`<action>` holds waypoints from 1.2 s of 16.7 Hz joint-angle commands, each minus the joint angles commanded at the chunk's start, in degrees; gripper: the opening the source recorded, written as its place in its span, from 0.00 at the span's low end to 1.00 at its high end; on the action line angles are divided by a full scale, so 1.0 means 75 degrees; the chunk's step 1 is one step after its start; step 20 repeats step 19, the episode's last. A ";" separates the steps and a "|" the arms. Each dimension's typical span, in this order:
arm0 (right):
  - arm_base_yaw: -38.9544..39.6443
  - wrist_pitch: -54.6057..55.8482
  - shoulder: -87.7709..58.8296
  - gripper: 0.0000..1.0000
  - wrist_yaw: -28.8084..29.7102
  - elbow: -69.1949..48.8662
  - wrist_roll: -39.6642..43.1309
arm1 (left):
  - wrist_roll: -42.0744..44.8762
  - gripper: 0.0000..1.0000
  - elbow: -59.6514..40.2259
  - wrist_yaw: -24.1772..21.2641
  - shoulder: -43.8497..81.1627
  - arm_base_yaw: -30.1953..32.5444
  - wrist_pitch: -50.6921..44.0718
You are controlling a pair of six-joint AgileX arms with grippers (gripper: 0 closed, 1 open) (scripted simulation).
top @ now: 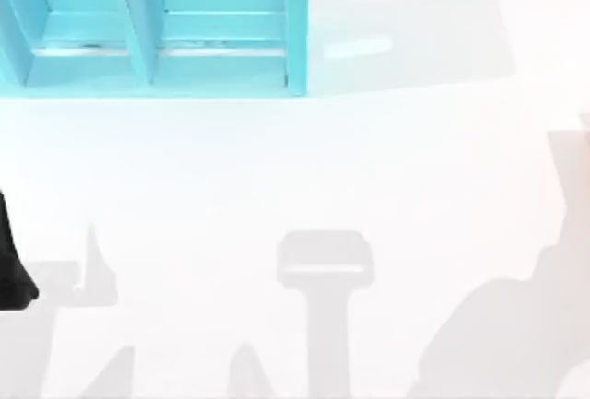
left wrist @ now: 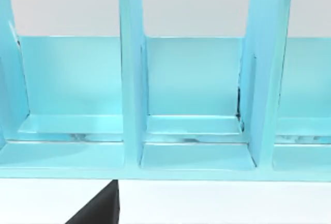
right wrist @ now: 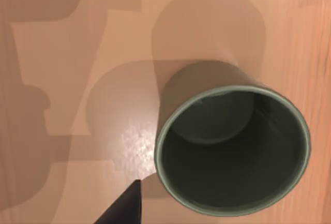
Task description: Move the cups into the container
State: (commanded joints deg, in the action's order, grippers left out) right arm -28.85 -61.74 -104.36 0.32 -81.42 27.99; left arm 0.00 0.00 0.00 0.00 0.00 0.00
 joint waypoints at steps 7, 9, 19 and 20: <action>-0.0018 -0.0024 -0.0004 1.00 0.0000 -0.0025 0.0001 | 0.0000 1.00 0.0000 0.0000 0.0000 0.0000 0.0000; -0.0039 -0.0302 -0.0050 1.00 0.0000 -0.0311 0.0007 | 0.0000 1.00 0.0000 0.0000 0.0000 0.0000 0.0000; -0.0051 -0.3074 -0.0120 1.00 -0.0002 -0.3196 0.0033 | 0.0000 1.00 0.0000 0.0000 0.0000 0.0000 0.0000; -0.0051 -0.3074 -0.0120 1.00 -0.0002 -0.3196 0.0033 | 0.0000 1.00 0.0000 0.0000 0.0000 0.0000 0.0000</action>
